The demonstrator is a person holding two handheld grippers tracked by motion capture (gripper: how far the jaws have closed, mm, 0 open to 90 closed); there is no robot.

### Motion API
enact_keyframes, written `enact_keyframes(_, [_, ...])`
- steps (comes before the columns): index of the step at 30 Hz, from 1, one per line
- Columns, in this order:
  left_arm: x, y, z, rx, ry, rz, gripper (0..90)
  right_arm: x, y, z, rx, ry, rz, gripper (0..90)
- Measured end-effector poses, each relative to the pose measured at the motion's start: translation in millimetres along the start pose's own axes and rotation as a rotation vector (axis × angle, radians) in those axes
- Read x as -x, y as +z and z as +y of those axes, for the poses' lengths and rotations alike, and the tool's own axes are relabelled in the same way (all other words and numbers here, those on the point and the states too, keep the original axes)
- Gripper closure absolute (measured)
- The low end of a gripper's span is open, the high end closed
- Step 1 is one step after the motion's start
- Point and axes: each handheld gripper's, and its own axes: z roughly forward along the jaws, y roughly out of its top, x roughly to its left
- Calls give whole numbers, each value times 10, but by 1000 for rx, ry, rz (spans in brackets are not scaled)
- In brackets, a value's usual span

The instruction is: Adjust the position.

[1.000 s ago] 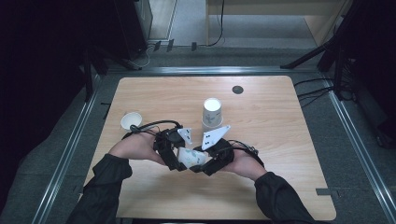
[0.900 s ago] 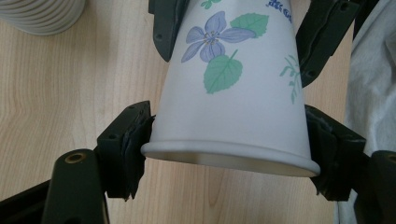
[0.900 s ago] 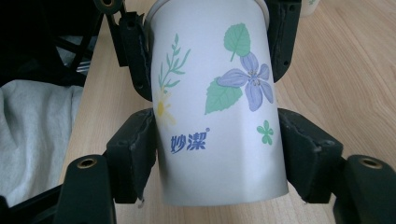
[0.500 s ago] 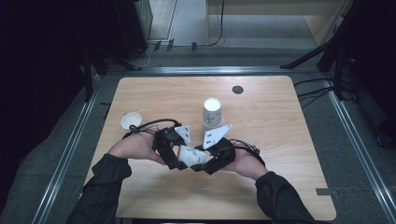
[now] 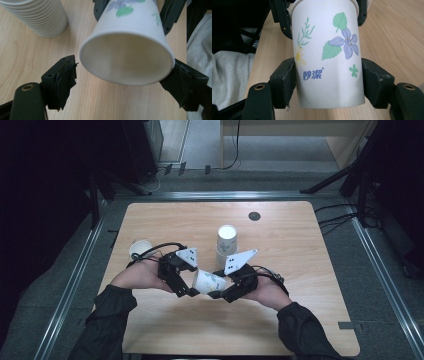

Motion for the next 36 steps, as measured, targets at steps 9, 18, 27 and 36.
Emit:
enact_keyframes(9, [-25,-45,-145,65,-37,-17,161,23,-139,-2,30,6,-19,334])
enact_keyframes(18, [-47,-108,-312,156,-93,-25,168,35,-293,-9,66,12,-38,334])
enact_keyframes(27, [-71,-106,-400,283,-142,-33,169,29,-418,-1,109,10,-43,334])
enact_keyframes(36, [-21,-77,-385,408,-155,-79,171,20,-444,6,128,9,-32,333])
